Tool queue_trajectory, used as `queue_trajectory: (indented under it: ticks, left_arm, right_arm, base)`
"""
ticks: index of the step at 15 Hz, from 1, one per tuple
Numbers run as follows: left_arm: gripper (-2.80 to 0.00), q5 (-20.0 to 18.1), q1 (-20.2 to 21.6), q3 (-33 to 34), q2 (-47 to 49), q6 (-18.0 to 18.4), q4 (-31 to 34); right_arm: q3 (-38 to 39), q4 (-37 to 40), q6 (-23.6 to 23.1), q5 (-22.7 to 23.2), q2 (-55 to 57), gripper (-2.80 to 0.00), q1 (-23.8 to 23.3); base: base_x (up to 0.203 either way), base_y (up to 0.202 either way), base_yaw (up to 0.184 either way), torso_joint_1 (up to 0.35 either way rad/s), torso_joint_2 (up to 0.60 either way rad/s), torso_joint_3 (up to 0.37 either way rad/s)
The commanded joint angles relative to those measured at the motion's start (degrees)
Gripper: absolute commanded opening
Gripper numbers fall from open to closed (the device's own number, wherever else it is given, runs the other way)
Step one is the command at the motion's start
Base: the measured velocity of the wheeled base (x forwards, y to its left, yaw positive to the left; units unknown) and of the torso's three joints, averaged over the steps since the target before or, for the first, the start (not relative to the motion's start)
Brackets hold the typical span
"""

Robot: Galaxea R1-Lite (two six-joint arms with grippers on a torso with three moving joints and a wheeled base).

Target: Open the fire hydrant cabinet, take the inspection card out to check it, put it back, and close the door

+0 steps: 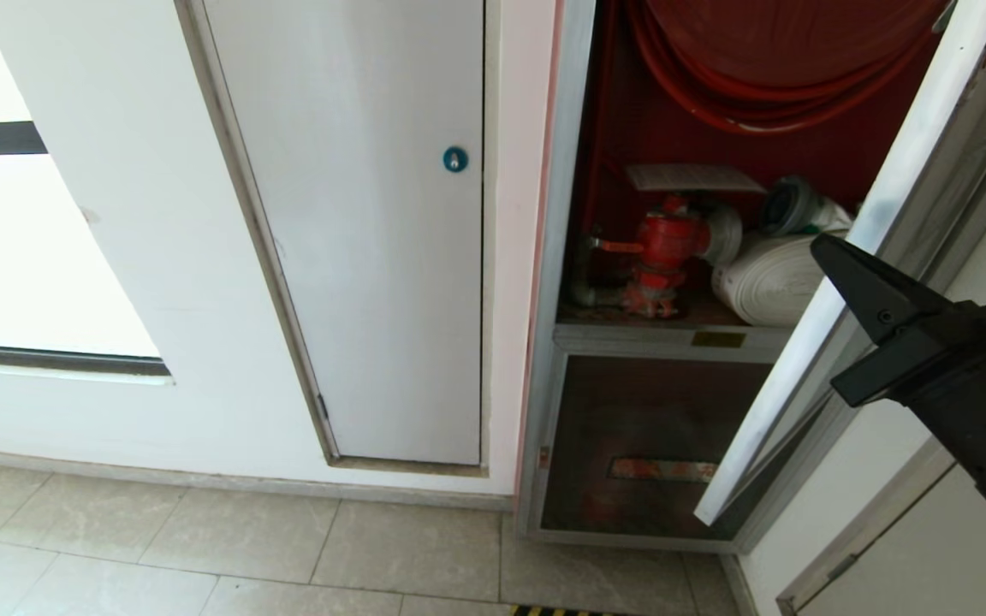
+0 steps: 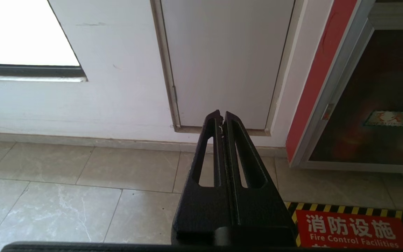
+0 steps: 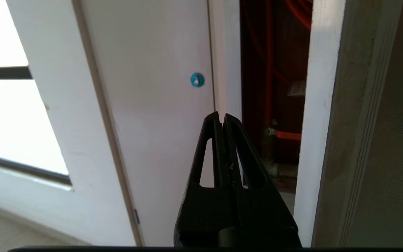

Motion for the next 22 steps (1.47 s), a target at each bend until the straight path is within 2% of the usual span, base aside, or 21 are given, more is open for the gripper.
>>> queue_trajectory:
  ticks: [1, 5, 13, 22]
  left_arm:
    - [-2.80, -0.02, 0.02, 0.09, 0.07, 0.02, -0.01]
    - [-2.80, -0.02, 0.02, 0.09, 0.07, 0.02, -0.01]
    - [-2.80, -0.02, 0.02, 0.09, 0.07, 0.02, -0.01]
    - [-2.80, -0.02, 0.02, 0.09, 0.07, 0.02, -0.01]
  right_arm:
    - [-0.29, -5.39, -0.48, -1.80, 5.98, -2.80, 1.27]
    - [-4.04, -5.40, -0.65, -3.18, 8.47, -2.80, 1.19]
    - [-11.32, -5.40, -0.31, -9.02, 13.55, -2.80, -0.35]
    - [-13.49, -5.40, -0.12, -10.73, 14.29, -2.80, -3.22]
  base:
    - [0.000, 0.000, 0.000, 0.000, 0.00, 0.000]
    - [0.000, 0.000, 0.000, 0.000, 0.00, 0.000]
    - [0.000, 0.000, 0.000, 0.000, 0.00, 0.000]
    - [0.000, 0.000, 0.000, 0.000, 0.00, 0.000]
